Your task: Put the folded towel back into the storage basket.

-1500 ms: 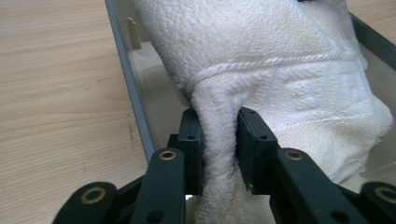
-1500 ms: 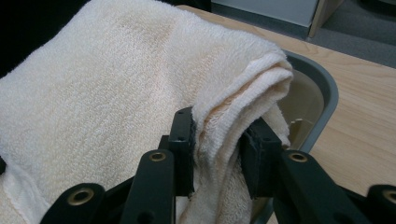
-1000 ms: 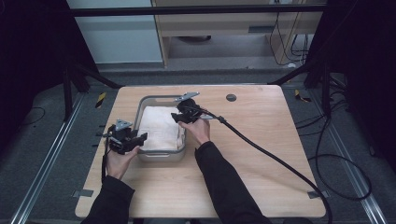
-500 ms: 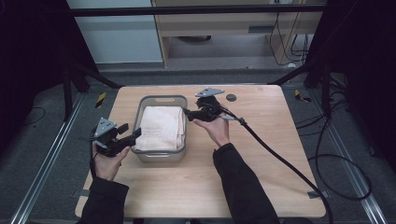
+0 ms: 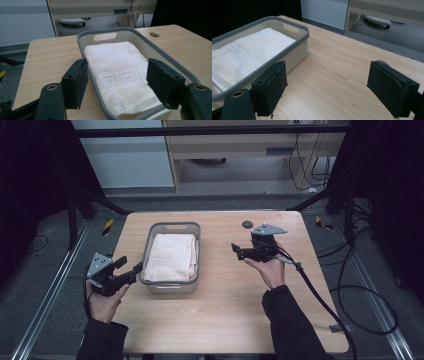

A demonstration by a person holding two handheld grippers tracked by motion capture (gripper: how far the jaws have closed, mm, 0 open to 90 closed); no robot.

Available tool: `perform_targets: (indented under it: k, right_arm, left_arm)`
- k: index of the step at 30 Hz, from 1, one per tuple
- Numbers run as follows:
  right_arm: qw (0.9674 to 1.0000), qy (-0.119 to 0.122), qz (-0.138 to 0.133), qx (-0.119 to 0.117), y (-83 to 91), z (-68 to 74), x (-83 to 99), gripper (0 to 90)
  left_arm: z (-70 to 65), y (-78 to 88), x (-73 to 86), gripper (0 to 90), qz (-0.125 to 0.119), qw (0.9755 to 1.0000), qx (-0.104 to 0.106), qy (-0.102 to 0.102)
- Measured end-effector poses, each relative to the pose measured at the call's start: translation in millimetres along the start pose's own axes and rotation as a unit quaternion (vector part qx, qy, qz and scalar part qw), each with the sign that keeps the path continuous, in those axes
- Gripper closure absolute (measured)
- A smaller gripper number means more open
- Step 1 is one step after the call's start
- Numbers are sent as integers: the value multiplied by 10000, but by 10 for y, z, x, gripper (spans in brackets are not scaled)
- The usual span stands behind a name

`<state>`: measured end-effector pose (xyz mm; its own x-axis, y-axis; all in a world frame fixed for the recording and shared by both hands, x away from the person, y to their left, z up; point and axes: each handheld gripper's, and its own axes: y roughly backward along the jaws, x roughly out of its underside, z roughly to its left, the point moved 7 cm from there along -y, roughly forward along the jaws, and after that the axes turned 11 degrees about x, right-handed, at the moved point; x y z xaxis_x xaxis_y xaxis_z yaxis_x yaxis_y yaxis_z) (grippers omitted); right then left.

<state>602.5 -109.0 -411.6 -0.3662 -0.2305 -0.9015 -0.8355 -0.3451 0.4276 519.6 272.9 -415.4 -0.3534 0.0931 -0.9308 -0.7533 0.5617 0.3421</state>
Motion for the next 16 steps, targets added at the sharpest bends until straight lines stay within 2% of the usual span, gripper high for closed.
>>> perform_targets:
  k: [4,9,16]
  right_arm:
    - [9999,-90,-73,1,148,-112,143,149]
    - [9996,-267,-118,36,350,-286,348,135]
    - [9993,-319,-73,186,602,-549,712,122]
  left_arm:
    - [11,18,68,303,-19,10000,-22,-52]
    - [40,63,178,264,-47,10000,-43,-19]
    - [122,88,387,226,127,9997,-200,-92]
